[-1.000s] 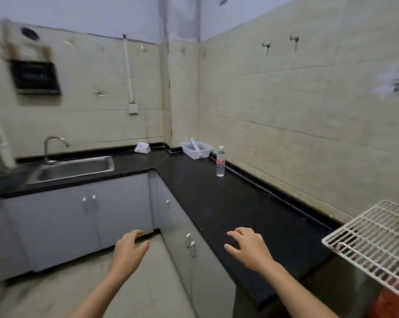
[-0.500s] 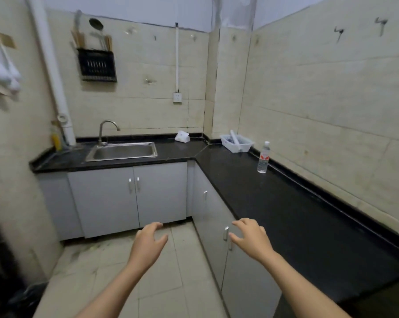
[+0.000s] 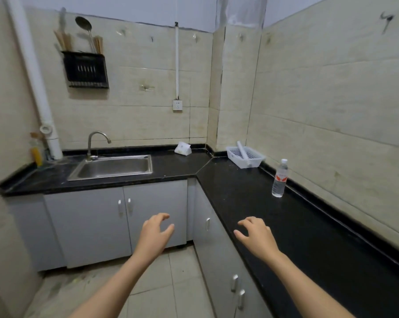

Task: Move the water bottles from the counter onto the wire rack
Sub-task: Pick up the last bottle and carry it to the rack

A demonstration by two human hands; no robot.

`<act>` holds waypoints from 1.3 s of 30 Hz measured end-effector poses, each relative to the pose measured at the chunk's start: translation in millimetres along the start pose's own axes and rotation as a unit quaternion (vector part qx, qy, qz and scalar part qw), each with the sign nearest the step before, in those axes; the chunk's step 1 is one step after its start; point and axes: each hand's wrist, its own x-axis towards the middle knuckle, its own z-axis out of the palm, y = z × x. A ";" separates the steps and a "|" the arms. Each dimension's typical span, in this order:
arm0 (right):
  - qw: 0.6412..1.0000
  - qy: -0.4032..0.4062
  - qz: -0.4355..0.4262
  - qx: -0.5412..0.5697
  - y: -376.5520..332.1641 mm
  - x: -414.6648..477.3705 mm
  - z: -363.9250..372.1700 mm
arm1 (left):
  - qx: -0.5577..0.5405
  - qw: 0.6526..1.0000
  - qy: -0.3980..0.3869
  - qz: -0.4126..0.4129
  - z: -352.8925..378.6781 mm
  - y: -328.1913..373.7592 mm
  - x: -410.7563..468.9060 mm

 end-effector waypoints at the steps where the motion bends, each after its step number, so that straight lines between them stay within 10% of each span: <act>1: 1.000 -0.006 -0.001 -0.002 2.1 13.4 3.2 | -0.002 1.000 -0.004 -0.006 5.3 -2.5 12.0; 12: 0.999 -0.042 0.006 -0.007 9.6 196.0 62.0 | -0.002 0.999 -0.012 -0.033 49.5 -61.9 200.2; 21: 0.984 -0.030 0.173 0.011 72.0 317.6 70.2 | -0.009 0.992 -0.121 0.024 134.2 -45.1 393.8; 39: 0.840 0.100 0.487 0.218 288.8 420.5 74.8 | 0.037 0.921 -0.363 0.136 397.4 50.7 562.8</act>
